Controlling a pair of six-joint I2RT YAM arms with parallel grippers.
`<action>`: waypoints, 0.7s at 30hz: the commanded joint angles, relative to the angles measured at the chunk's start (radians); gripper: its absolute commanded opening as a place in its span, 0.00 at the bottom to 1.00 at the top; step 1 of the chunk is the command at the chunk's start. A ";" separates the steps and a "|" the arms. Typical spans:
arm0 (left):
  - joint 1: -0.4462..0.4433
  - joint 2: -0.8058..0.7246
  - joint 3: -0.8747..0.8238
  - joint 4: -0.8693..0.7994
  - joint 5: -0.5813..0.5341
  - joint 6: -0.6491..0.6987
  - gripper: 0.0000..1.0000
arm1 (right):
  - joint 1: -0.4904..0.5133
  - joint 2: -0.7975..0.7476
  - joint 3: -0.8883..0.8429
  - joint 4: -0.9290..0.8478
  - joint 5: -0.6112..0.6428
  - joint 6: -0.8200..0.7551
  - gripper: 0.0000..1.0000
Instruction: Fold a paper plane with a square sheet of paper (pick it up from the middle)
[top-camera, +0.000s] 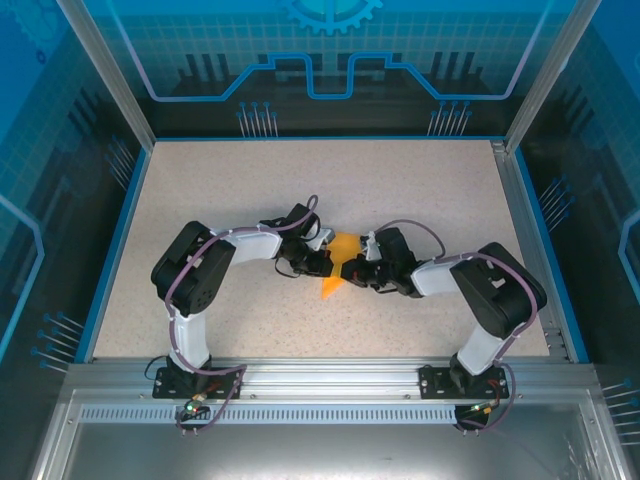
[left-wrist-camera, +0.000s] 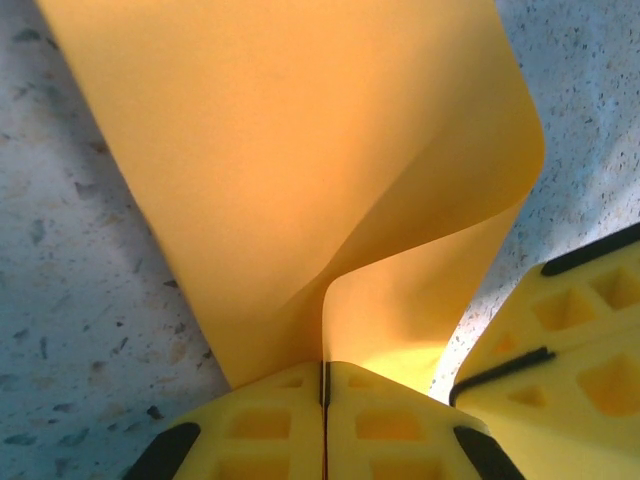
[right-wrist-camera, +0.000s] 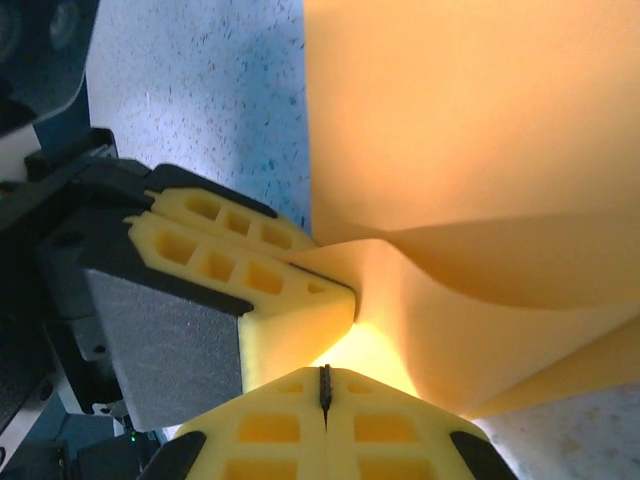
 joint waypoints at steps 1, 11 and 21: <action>-0.002 0.048 0.004 -0.048 -0.013 0.024 0.06 | -0.010 0.027 0.038 -0.019 -0.029 -0.027 0.02; -0.002 0.046 0.001 -0.048 -0.012 0.028 0.06 | -0.037 0.092 0.015 -0.032 0.010 -0.044 0.01; -0.002 0.047 0.001 -0.055 -0.015 0.033 0.06 | -0.064 0.017 0.024 -0.068 -0.038 -0.036 0.03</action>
